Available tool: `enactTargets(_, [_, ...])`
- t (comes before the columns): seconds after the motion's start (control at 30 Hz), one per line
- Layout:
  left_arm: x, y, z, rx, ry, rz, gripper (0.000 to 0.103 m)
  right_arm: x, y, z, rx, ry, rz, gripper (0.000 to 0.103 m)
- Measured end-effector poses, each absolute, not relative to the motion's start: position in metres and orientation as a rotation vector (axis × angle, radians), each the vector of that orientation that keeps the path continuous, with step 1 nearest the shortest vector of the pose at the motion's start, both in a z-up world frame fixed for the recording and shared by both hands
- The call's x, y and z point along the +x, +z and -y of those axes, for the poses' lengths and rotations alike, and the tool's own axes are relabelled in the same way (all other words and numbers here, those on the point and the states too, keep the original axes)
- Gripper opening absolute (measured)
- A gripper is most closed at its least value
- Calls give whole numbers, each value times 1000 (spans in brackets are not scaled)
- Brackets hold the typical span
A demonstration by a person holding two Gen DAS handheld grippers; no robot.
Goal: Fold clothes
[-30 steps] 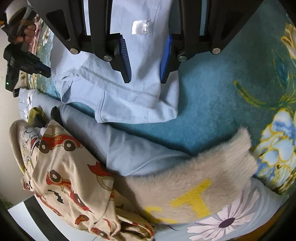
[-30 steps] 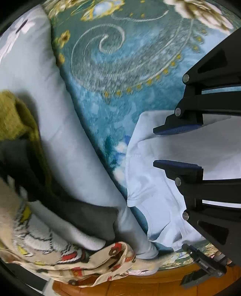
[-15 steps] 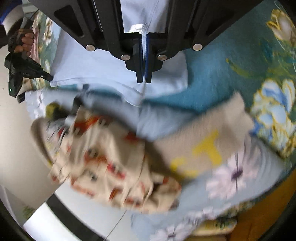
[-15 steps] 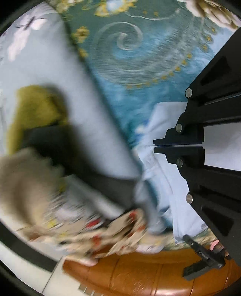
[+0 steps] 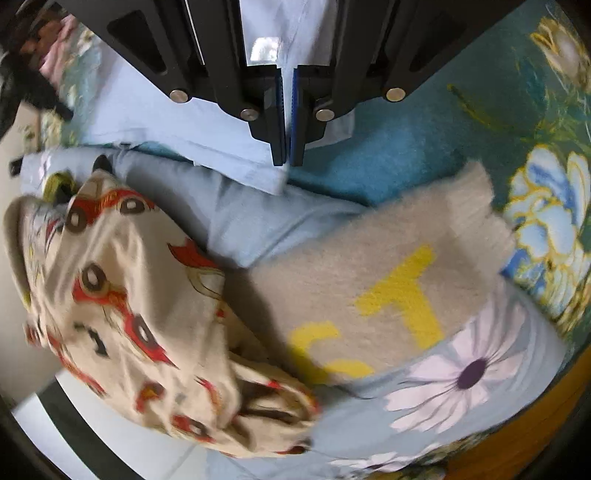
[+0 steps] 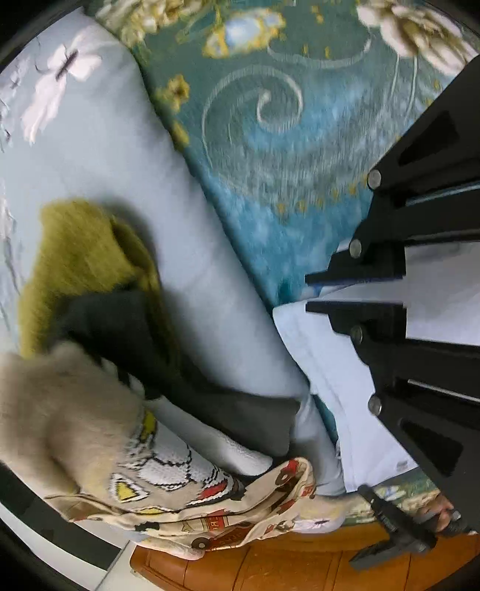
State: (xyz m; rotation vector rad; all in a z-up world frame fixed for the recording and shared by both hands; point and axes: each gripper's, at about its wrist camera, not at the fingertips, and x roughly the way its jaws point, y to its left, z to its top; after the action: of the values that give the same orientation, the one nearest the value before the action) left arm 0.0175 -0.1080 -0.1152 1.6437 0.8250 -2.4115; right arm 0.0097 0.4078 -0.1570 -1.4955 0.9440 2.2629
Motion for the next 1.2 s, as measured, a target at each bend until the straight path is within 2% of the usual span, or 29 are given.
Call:
enactTargets(0.07, [33,-107,116,1613,-2387,-866,9,31,-154,-412,-1483,2248,-959,14])
enactTargets(0.17, [65,-100,98,1640,-2418,-879,22,79,-165,-406,-1503,2153,-1098,16])
enactTargets(0.2, [75,-102,78,1696,-2442,-881,23,96,-171,-402,-1515,2103,-1158,20])
enactTargets(0.23, [85,-105,55,1764,-2468,-883,23,112,-177,-398,-1528,2052,-1216,27])
enactTargets(0.27, [95,-108,33,1833,-2493,-883,23,124,-187,-396,-1559,1989,-1271,45])
enactTargets(0.3, [105,-111,10,1903,-2517,-883,23,132,-196,-390,-1584,1928,-1308,58])
enactTargets(0.43, [131,-130,-68,2149,-2547,-742,23,156,-218,-377,-1612,1786,-1430,58])
enactTargets(0.57, [132,-158,-104,2255,-2458,-766,23,165,-223,-362,-1604,1755,-1497,58])
enactTargets(0.63, [135,-166,-101,2273,-2394,-850,23,168,-223,-354,-1589,1736,-1519,57])
enactTargets(0.67, [137,-169,-98,2281,-2361,-896,23,169,-225,-352,-1582,1725,-1533,50])
enactTargets(0.8, [137,-175,-94,2284,-2338,-980,23,168,-227,-346,-1525,1709,-1585,11])
enactTargets(0.97, [142,-181,-85,2279,-2354,-994,23,149,-197,-340,-1485,1859,-1507,7])
enactTargets(1.07, [142,-182,-80,2274,-2381,-992,23,115,-152,-308,-1523,2123,-1270,7])
enactTargets(1.2, [164,-172,-39,2272,-2288,-1218,23,77,-114,-242,-1556,2440,-1158,6])
